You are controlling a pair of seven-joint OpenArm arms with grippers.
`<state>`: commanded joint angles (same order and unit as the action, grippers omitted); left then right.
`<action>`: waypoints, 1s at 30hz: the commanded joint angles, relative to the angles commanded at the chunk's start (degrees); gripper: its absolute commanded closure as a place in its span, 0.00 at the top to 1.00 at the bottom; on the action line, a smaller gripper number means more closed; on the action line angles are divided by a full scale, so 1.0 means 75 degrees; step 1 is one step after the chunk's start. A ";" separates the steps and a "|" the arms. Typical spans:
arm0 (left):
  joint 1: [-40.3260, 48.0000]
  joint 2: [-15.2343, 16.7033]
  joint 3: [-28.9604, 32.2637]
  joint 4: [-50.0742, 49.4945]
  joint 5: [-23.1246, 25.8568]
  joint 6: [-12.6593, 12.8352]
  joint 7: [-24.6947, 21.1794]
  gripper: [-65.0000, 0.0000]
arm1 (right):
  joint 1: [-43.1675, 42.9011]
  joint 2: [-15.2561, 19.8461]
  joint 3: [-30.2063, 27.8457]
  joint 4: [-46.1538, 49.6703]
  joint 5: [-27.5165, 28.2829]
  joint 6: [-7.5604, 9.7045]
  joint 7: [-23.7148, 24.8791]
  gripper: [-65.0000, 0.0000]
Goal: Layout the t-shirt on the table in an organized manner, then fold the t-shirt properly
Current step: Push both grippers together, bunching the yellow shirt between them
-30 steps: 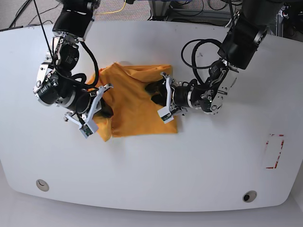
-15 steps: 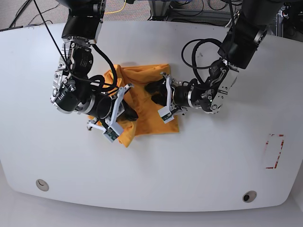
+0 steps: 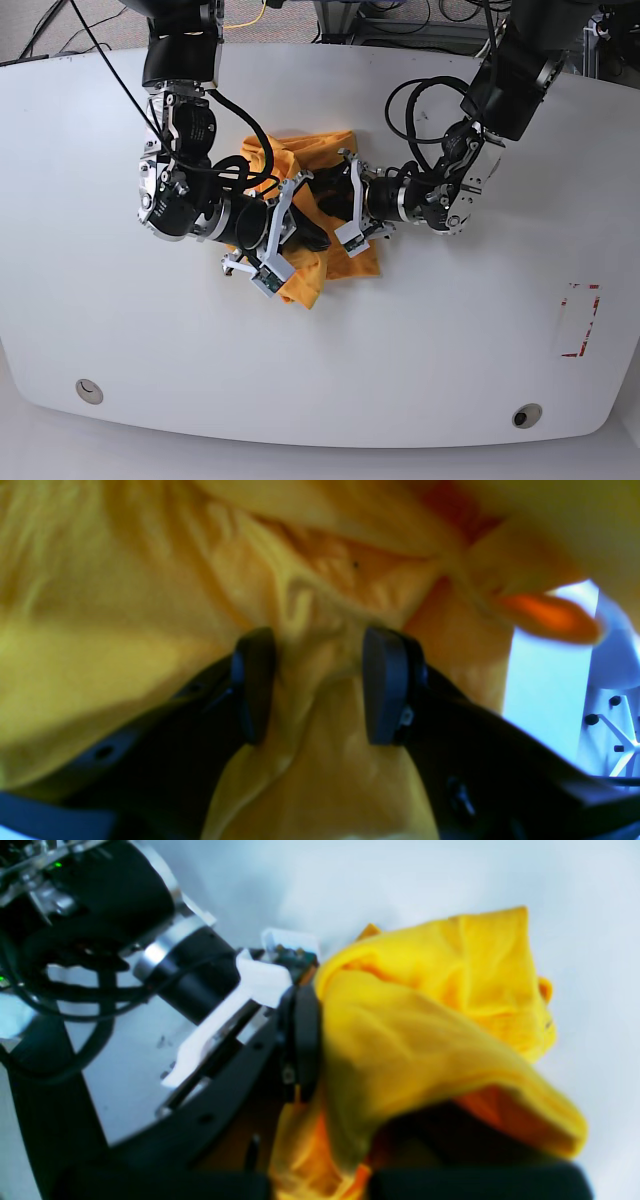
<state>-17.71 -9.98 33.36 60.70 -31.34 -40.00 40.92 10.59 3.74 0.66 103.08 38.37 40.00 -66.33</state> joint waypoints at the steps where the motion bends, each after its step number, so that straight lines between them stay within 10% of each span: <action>1: 0.0000 0.0000 0.0000 0.0000 0.0000 0.0000 0.0000 0.41 | 0.0000 0.0000 -0.0012 -0.0059 0.0000 0.0000 0.0094 0.02; 13: 0.0000 -0.0023 -0.0012 0.0094 -0.0023 0.0000 -0.0012 0.41 | 0.0023 0.0047 -0.0012 -0.0199 0.0000 0.0000 0.0539 0.85; 30: 0.0012 -0.0035 -0.0973 0.0750 -0.0012 0.0000 0.0059 0.41 | 0.0399 0.0035 -0.0656 -0.0129 0.0000 0.0000 0.0516 0.78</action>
<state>-17.63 -10.24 26.07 66.33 -31.43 -40.00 41.36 13.58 4.00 -4.26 102.11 38.37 40.00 -62.46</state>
